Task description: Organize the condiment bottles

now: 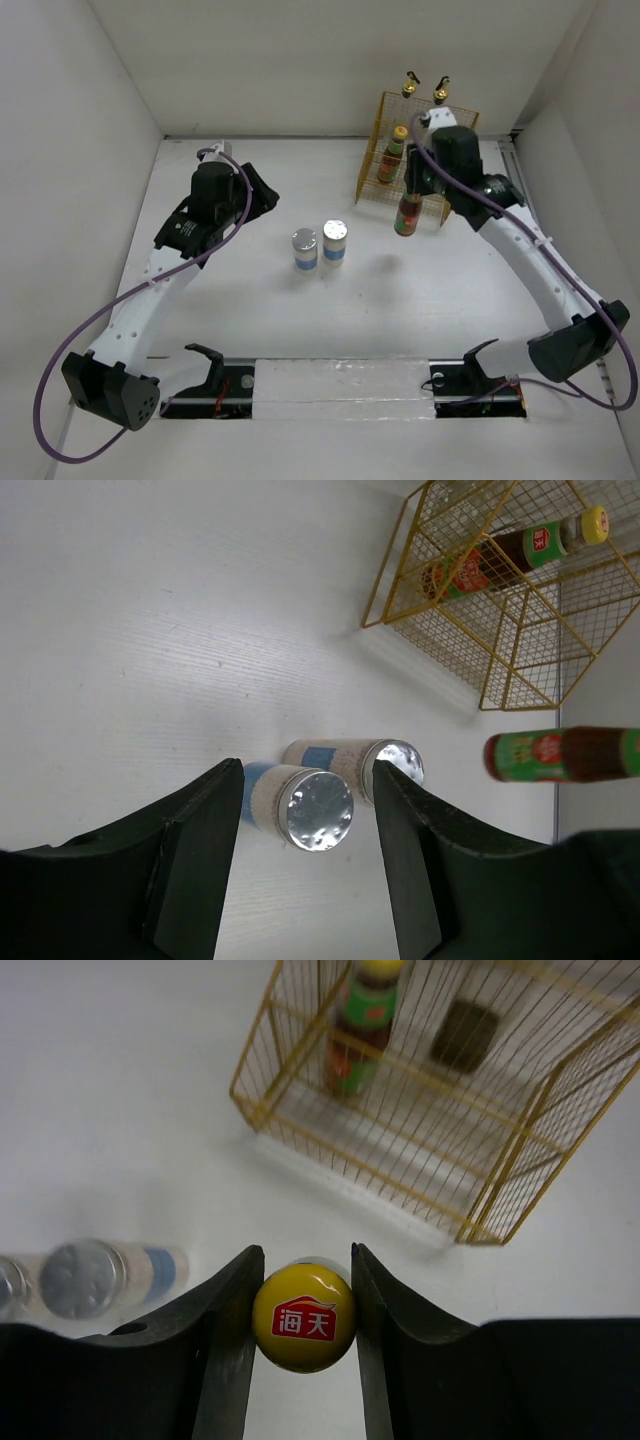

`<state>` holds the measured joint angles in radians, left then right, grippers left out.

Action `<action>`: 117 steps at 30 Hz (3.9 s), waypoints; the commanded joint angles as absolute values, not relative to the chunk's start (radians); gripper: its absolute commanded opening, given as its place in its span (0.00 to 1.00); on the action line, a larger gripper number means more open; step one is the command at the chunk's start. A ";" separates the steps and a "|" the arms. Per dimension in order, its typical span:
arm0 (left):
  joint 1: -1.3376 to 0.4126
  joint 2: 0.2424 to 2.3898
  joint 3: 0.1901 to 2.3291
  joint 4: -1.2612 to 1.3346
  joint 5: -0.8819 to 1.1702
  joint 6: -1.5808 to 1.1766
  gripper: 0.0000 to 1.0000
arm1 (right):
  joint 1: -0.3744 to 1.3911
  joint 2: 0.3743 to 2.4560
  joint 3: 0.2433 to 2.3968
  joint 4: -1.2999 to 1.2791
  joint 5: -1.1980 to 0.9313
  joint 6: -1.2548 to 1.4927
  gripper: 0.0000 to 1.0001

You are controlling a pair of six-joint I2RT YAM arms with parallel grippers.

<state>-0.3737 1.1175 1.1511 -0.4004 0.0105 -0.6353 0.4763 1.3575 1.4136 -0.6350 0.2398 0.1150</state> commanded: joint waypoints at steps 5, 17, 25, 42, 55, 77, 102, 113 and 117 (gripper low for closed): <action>-0.377 1.111 1.175 -0.390 0.000 -0.621 0.50 | 0.316 1.461 1.750 -0.477 0.173 0.069 0.01; -0.368 1.083 1.195 -0.408 -0.032 -0.603 0.50 | 0.138 1.785 2.175 -0.454 0.107 0.038 0.01; -0.359 1.083 1.195 -0.408 -0.032 -0.603 0.50 | 0.103 1.865 2.210 -0.434 0.098 0.038 0.01; -0.359 1.083 1.177 -0.408 -0.032 -0.603 0.50 | 0.140 1.801 1.781 -0.311 0.118 0.038 0.11; -0.359 1.074 1.167 -0.408 -0.023 -0.603 0.50 | 0.149 1.712 1.796 -0.364 0.160 0.029 0.78; -0.359 1.112 1.197 -0.417 -0.014 -0.603 0.50 | 0.732 1.291 1.089 -0.316 -0.249 -0.098 1.00; -0.359 1.085 1.177 -0.417 -0.015 -0.612 0.50 | 0.715 1.628 1.301 -0.052 -0.070 -0.063 0.39; -0.359 1.085 1.177 -0.417 -0.035 -0.603 0.50 | 0.471 1.578 1.548 -0.144 -0.095 -0.029 0.29; -0.359 1.095 1.177 -0.417 -0.035 -0.603 0.50 | 0.420 1.641 1.609 -0.144 -0.075 -0.029 0.28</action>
<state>-0.3641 1.1030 1.1526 -0.4248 -0.0219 -0.6174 0.4294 1.6001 1.5410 -0.1944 -0.0814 -0.0444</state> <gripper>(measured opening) 0.502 0.661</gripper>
